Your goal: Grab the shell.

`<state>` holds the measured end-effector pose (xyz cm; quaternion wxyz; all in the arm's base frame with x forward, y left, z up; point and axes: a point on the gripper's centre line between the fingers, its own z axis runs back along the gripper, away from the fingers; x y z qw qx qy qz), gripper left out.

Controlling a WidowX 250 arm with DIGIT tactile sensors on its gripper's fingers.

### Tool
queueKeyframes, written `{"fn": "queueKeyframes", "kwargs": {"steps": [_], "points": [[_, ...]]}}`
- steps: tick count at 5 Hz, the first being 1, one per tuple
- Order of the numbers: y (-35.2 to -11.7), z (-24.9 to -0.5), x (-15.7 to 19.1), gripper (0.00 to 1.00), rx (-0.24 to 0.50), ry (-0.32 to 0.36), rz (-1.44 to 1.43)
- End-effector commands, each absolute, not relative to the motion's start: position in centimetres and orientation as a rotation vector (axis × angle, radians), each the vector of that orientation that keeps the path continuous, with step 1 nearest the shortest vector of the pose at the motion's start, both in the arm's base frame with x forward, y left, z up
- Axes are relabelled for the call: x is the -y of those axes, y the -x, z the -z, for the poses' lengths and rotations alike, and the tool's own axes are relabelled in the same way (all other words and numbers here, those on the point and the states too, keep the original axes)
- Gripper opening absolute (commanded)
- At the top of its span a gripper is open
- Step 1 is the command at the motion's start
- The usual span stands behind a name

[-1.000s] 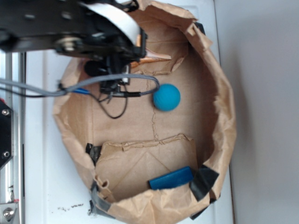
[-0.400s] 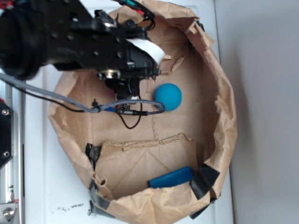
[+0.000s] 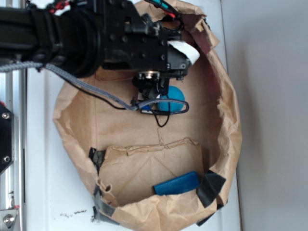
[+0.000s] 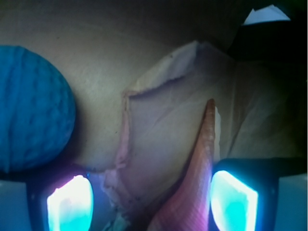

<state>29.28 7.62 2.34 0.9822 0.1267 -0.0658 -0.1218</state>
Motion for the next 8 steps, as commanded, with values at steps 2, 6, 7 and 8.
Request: {"fn": "queueKeyframes", "kwargs": {"steps": [2,6,7,8], "points": [[-28.8,-2.4,-6.5,0.0,0.171,-0.259,0.241],[-27.7,-2.7,-6.2,0.0,0.183,-0.269,0.224],[-27.8,-3.1,-6.5,0.0,0.195,-0.269,0.216],[-27.0,-6.3,-7.2,0.0,0.268,-0.263,0.195]]}}
